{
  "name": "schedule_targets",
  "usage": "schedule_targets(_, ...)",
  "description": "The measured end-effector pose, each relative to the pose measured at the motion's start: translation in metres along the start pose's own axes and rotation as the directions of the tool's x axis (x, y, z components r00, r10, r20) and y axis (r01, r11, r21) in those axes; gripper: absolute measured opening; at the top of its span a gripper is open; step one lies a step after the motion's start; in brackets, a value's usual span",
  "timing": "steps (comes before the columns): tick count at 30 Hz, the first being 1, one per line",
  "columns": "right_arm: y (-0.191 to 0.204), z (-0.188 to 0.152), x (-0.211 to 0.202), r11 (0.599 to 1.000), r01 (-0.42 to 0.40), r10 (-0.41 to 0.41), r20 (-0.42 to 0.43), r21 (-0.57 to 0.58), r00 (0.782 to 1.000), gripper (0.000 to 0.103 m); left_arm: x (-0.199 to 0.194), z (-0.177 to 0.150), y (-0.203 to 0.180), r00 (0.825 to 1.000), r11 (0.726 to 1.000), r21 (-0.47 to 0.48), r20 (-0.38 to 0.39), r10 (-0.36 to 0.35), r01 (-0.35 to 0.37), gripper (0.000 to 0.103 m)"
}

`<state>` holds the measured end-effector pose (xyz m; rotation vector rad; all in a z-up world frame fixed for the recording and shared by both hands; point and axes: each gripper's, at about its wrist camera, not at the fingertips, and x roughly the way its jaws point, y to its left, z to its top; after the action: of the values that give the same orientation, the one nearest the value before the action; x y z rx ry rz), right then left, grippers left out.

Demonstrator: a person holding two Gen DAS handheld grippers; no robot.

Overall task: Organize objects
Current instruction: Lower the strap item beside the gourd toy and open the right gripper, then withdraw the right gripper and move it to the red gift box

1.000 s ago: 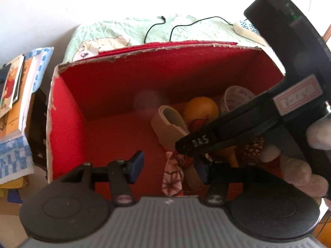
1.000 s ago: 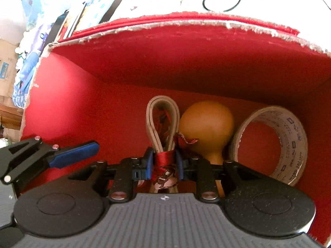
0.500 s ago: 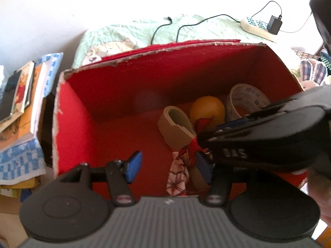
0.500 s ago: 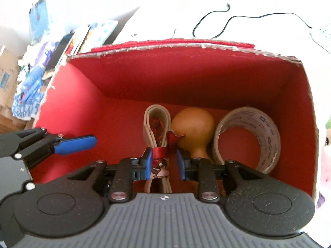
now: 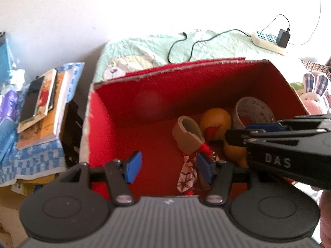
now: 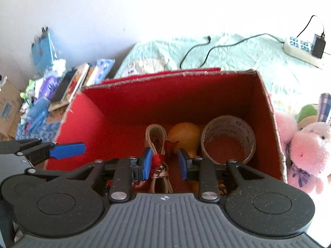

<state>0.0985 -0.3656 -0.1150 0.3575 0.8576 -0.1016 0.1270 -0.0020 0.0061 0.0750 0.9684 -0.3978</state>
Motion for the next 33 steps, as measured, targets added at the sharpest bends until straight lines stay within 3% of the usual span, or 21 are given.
schedule_targets(16,0.005,-0.019,-0.046,0.995,-0.103,0.103,0.107,-0.006,0.989,0.030,-0.045,-0.017,-0.019,0.990,0.991,-0.046,0.053,0.127,-0.125,0.070)
schedule_targets(26,-0.004,-0.037,-0.057,0.974,-0.222,0.220,0.053,0.035,0.974,0.031,-0.061,-0.041,-0.030,0.987,0.983,-0.092,0.033,0.160,-0.156,0.075)
schedule_targets(33,-0.007,-0.057,-0.054,0.971,-0.236,0.236,0.002,0.045,0.972,0.035,-0.055,-0.062,-0.034,0.983,0.976,-0.120,-0.017,0.180,-0.181,0.080)
